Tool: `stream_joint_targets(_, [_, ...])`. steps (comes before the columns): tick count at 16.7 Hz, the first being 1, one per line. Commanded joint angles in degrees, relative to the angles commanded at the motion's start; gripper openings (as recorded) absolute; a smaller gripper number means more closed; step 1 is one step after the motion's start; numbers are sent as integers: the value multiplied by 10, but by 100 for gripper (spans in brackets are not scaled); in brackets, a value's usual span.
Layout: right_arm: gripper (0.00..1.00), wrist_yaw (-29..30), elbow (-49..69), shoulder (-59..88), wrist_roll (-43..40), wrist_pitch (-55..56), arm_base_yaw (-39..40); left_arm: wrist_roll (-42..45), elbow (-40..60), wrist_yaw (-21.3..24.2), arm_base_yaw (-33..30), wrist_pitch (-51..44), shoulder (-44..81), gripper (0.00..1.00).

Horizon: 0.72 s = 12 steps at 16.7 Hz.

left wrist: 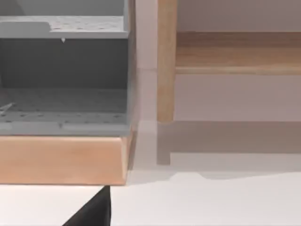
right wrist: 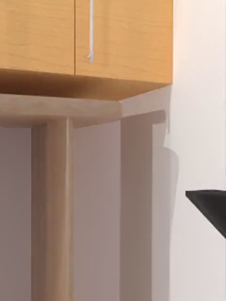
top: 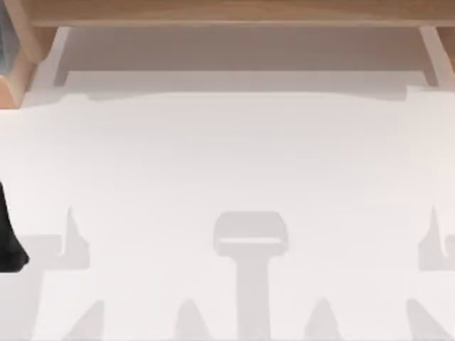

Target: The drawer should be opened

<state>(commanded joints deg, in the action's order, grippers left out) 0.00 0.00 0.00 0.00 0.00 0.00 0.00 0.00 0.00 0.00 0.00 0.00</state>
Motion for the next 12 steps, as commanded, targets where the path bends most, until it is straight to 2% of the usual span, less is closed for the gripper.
stream_joint_targets(5, [100,-20,30,40,0,23,-19,0,0,0,0,0,0,100])
stream_joint_targets(12, [100,-112,163,284,4,127,-115,0,0,0,0,0,0,100])
